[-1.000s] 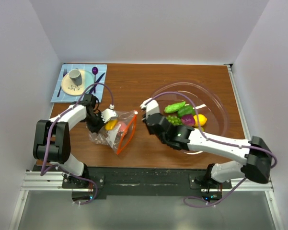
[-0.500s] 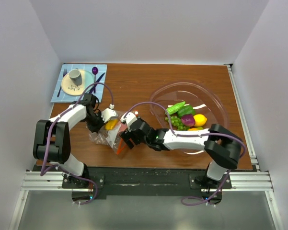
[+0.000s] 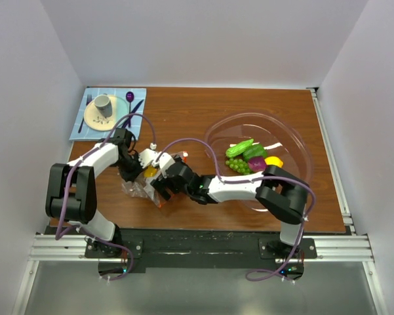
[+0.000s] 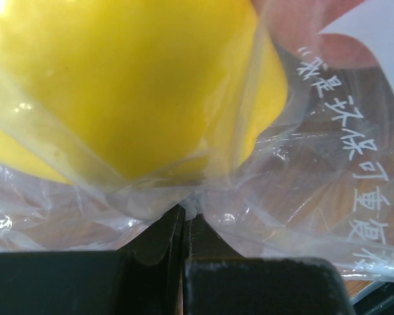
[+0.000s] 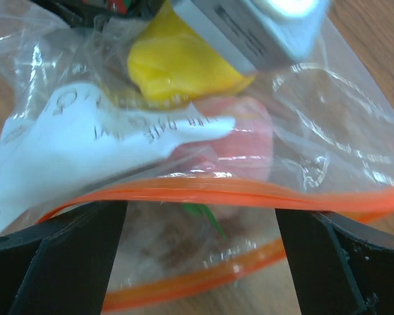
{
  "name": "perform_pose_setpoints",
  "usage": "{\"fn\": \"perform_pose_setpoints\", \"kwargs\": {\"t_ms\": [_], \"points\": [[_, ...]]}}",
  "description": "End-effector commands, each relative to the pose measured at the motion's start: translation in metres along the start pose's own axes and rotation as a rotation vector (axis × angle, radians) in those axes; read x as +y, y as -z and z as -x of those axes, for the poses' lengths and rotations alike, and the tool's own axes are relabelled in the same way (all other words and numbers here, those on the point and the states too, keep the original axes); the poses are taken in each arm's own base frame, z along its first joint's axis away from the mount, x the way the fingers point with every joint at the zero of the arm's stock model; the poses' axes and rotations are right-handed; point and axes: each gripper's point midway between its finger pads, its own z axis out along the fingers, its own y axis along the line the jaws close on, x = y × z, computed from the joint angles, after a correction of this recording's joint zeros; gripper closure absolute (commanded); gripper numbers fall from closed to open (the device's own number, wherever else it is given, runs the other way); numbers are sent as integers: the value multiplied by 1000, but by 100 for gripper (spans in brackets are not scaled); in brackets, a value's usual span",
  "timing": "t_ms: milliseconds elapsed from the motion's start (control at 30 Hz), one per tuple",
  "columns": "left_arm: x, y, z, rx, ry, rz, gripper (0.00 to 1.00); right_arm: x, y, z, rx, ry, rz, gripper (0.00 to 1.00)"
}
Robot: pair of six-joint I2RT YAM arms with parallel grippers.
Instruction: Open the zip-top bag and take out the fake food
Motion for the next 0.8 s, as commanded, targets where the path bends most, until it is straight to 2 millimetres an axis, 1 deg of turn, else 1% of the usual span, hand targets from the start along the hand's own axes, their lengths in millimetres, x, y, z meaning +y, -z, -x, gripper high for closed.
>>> {"fn": "perform_pose_setpoints", "kwargs": {"t_ms": [0,33,67,100,133,167,267,300,333,367,400,433,467,500,533,567,600,633,667,700,733,767], "points": [[1,4,8,-15,-46,-21,100,4,-18,29,-73,49,-10,1],[0,4,8,-15,-55,-28,100,6,-21,32,-80,47,-8,1],[-3,4,7,-11,-53,-47,100,6,-27,27,-67,51,-12,1],[-3,3,7,-8,-54,-54,100,8,-31,25,-58,53,-11,1],[-4,3,7,-6,-55,-63,100,8,-33,27,-62,53,-12,1],[-4,4,7,-5,-53,-64,100,9,-36,23,-58,53,-9,1],[-2,5,9,-8,-50,-57,100,13,-38,20,-53,44,9,2],[-1,5,9,-9,-49,-56,100,12,-36,21,-57,36,11,4],[0,5,9,-8,-49,-52,100,14,-34,16,-51,31,19,7],[0,4,9,-4,-47,-51,100,14,-30,16,-55,19,22,15],[-1,4,8,-3,-45,-50,100,12,-23,27,-89,1,20,22],[0,3,7,-1,-45,-46,100,10,-17,18,-77,-3,21,30],[0,2,6,3,-45,-43,100,8,-12,18,-85,-11,19,48],[0,1,4,9,-42,-43,100,6,-5,26,-117,-24,17,57],[0,-1,3,11,-41,-41,100,3,5,26,-129,-29,18,64],[0,-2,3,14,-41,-42,100,1,11,29,-138,-39,11,73],[0,-3,2,17,-36,-47,100,-1,16,28,-134,-40,8,74],[-1,-4,1,18,-32,-48,100,-5,26,32,-149,-46,5,75],[-1,-5,0,22,-32,-49,100,-7,31,32,-148,-55,-2,76],[0,-4,1,21,-31,-44,100,-10,36,23,-116,-51,-9,76],[0,-4,1,18,-32,-42,100,-13,49,33,-142,-66,-8,77],[1,-3,2,14,-31,-36,100,-17,55,34,-149,-71,-21,78]]}}
